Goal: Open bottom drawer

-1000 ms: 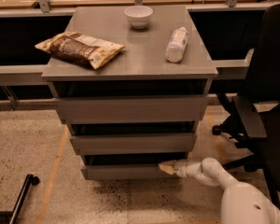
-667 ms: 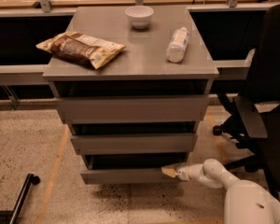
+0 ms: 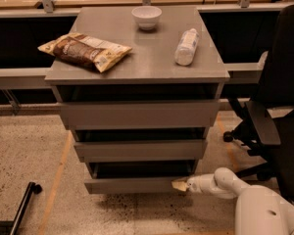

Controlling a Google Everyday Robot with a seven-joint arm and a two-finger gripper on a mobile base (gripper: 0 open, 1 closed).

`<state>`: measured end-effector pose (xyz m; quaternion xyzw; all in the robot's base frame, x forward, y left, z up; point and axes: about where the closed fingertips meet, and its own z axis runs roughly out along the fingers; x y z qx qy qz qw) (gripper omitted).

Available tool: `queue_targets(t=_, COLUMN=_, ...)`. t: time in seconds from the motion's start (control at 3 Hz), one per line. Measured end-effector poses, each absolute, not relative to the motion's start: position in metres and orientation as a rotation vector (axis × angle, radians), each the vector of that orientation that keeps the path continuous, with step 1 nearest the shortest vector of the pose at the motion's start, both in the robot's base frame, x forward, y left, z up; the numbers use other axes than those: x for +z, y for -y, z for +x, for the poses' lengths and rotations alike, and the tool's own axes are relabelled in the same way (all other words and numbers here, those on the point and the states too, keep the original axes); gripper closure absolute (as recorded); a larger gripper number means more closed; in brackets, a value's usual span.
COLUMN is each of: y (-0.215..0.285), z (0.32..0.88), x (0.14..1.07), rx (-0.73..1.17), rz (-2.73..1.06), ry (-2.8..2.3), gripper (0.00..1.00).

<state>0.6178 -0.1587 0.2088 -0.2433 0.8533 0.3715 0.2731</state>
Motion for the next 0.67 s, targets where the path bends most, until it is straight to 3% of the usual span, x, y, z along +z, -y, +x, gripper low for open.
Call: queue_targets(t=0.67, y=0.143, z=0.622, x=0.245, rx=0.960, rz=-0.721, ry=-2.215, gripper=0.22)
